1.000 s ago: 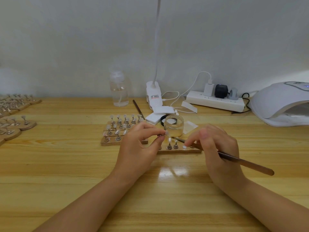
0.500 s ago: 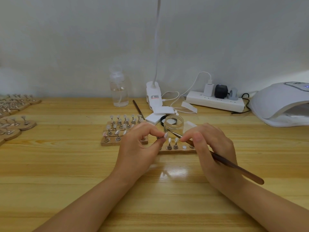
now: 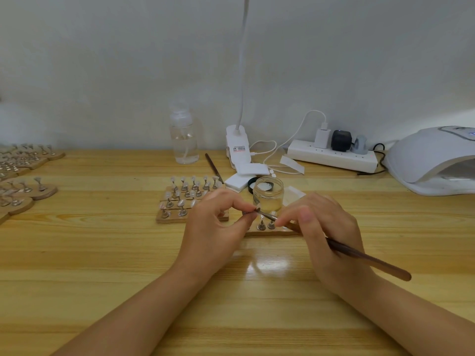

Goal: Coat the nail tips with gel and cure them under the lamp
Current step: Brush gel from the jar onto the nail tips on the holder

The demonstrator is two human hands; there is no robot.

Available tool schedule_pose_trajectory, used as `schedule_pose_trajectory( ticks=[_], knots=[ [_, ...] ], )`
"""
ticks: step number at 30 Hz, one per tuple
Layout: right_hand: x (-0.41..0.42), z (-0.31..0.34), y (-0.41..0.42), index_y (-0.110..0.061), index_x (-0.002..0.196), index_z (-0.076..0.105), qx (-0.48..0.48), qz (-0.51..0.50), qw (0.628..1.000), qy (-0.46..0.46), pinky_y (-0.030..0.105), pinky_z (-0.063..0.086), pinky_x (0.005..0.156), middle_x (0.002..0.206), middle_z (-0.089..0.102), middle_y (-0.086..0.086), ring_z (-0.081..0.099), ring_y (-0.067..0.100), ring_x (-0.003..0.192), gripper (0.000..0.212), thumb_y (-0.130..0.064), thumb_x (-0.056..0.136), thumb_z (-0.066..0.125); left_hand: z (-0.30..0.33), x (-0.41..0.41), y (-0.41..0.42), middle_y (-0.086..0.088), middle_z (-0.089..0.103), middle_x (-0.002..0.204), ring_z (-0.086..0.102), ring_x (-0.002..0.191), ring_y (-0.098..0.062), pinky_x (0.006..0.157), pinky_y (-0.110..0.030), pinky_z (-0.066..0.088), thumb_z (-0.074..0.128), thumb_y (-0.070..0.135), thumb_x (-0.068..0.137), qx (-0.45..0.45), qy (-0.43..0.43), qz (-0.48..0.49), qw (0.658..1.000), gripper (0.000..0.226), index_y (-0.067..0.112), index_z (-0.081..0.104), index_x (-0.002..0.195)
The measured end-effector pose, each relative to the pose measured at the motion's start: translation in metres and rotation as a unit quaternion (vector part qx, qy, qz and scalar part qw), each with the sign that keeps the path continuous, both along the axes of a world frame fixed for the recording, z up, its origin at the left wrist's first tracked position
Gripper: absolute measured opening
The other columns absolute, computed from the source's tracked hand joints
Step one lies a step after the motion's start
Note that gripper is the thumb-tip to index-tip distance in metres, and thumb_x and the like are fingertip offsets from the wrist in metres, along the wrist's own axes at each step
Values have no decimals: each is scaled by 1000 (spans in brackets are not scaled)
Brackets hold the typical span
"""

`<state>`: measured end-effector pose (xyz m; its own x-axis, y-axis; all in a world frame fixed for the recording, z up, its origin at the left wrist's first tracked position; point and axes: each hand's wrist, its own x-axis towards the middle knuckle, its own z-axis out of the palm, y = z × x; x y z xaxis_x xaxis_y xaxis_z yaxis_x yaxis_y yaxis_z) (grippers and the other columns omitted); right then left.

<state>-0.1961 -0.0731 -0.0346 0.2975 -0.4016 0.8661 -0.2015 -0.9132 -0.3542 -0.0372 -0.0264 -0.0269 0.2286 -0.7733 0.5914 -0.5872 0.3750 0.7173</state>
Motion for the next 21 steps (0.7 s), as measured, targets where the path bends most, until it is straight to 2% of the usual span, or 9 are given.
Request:
schedule_pose_trajectory(
  ticks=[2, 5, 8, 10, 13, 18, 21],
  knots=[
    [-1, 1, 1, -8, 65, 66, -5, 14, 1000, -10, 40, 42, 68, 62, 63, 1, 59, 22, 61, 45, -19, 93, 32, 0, 0, 0, 13, 62, 73, 57, 78, -4, 67, -19, 44, 74, 8, 70, 0, 0, 0, 1000, 27, 32, 64, 70],
    [-2, 2, 1, -10, 65, 65, -18, -21, 999, -18, 36, 40, 71, 62, 62, 1, 58, 18, 63, 42, -16, 91, 32, 0, 0, 0, 14, 62, 72, 57, 77, -5, 68, -22, 45, 75, 9, 70, -1, 4, -1, 1000, 27, 33, 64, 69],
    [0, 2, 0, -12, 69, 65, -14, -43, 999, 9, 32, 39, 75, 65, 63, -1, 58, 16, 67, 43, -26, 94, 33, -1, 0, -1, 15, 61, 72, 57, 77, -5, 68, -26, 46, 75, 8, 70, -2, 5, 1, 1000, 28, 34, 64, 69],
    [1, 1, 1, -11, 65, 65, -10, -25, 1000, 15, 35, 39, 74, 63, 63, -1, 59, 20, 63, 48, -28, 96, 32, -1, 0, -1, 15, 61, 72, 57, 77, -4, 68, -26, 46, 75, 7, 70, 0, 6, 0, 1000, 29, 34, 64, 69],
    [-1, 2, 3, -9, 60, 63, -4, 1, 1000, -10, 39, 38, 73, 58, 61, 0, 57, 22, 58, 44, -18, 90, 32, 0, 0, 0, 18, 60, 71, 57, 77, -5, 67, -27, 46, 75, 9, 71, 3, 7, -1, 1000, 30, 36, 63, 69],
    [-1, 3, 2, -12, 68, 64, 16, -34, 999, 9, 27, 38, 76, 65, 62, -3, 56, 11, 68, 39, -19, 90, 32, 0, 0, -1, 18, 62, 71, 58, 77, -8, 67, -30, 47, 74, 10, 71, 9, 21, -2, 1000, 27, 35, 64, 68],
    [-1, 3, 3, -10, 64, 65, 20, -7, 1000, 4, 33, 39, 75, 62, 62, -1, 57, 16, 64, 43, -19, 91, 32, 1, -1, 0, 18, 61, 70, 58, 76, -8, 67, -32, 47, 75, 10, 70, 11, 21, -1, 1000, 27, 35, 64, 68]
  ],
)
